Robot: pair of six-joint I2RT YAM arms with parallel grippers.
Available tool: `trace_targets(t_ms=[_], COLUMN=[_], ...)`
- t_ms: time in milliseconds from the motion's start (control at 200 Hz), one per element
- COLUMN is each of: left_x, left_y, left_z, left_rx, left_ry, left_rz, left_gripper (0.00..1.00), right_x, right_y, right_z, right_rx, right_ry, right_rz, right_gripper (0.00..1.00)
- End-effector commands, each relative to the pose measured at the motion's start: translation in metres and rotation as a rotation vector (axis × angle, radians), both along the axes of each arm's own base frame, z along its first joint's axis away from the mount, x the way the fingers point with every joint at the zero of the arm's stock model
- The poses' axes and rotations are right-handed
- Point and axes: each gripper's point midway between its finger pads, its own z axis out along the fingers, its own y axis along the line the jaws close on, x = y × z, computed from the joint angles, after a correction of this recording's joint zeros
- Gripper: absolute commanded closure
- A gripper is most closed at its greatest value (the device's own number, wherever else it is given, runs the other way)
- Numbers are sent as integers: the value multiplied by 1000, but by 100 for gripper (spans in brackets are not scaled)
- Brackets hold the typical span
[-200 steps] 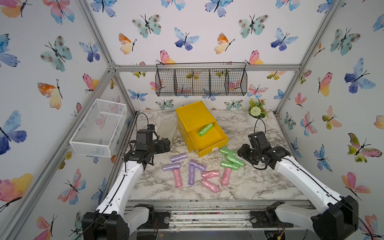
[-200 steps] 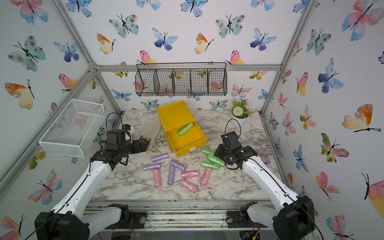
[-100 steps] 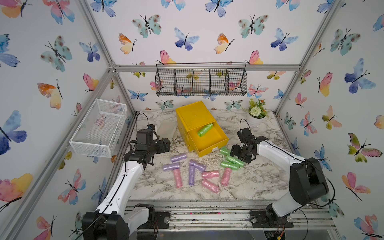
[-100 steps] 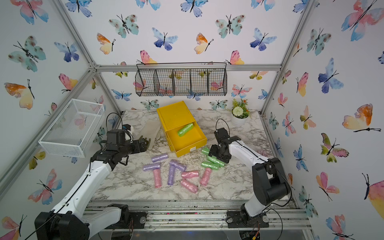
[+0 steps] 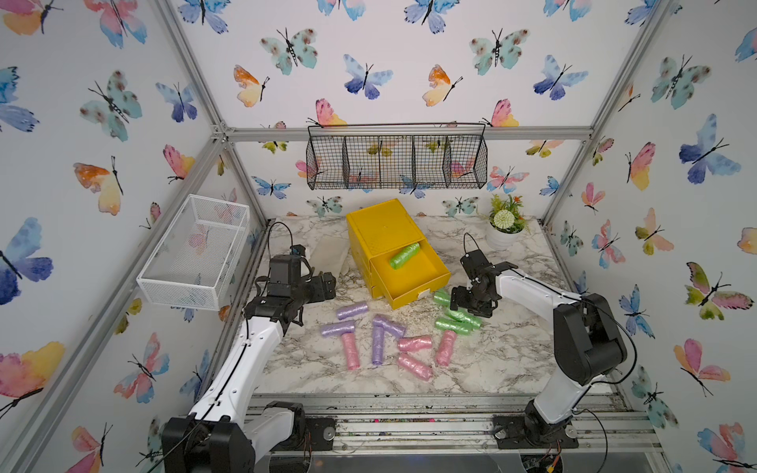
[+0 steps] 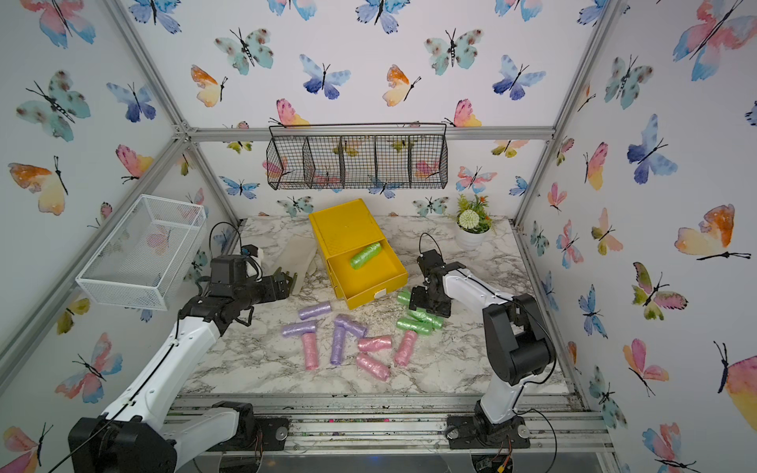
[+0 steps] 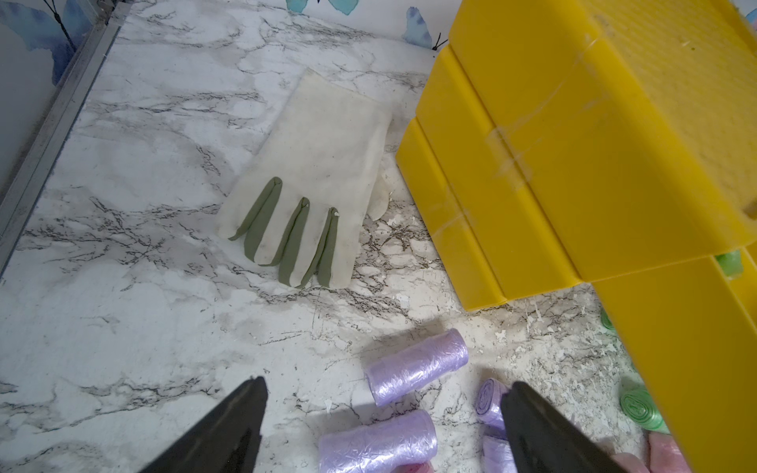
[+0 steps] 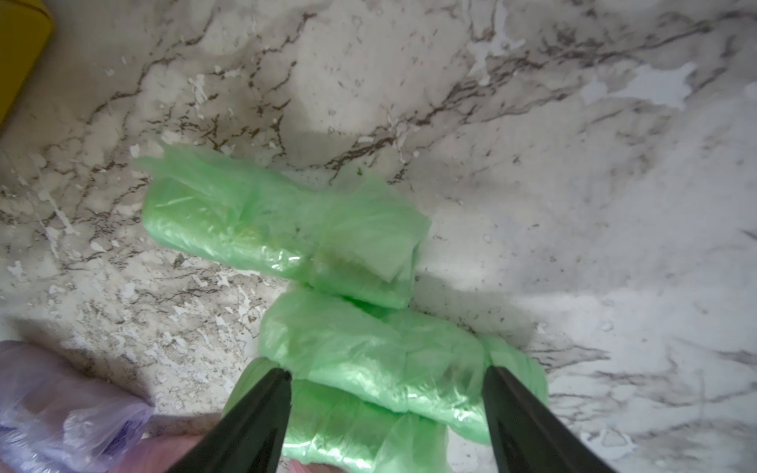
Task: Sort the rolls of trash bags by color and place them into the drawer
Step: Pick up the roll of trash bags from the center of the board.
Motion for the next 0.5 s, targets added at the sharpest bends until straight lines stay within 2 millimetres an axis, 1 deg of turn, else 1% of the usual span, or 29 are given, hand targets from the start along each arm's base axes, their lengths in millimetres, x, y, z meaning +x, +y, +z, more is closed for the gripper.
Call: trace_targets(t_ms=[0, 160, 385, 496], left_x=[1, 0, 1, 1], left_y=[-1, -1, -1, -2], left_z=[0, -2, -2, -2], left_rx=[-3, -3, -4, -6], left_ry=[1, 8, 8, 9], left_rz=[-15, -19, -19, -22], left_gripper=[6, 6, 6, 6], right_x=[-13, -18, -28, -32], right_y=[-6, -10, -18, -23], right_z=[-12, -19, -21, -22], right_rx=[-27, -45, -71, -92], right_ry=[54, 74, 88, 95], right_rz=[28, 34, 30, 22], right_gripper=[20, 22, 33, 34])
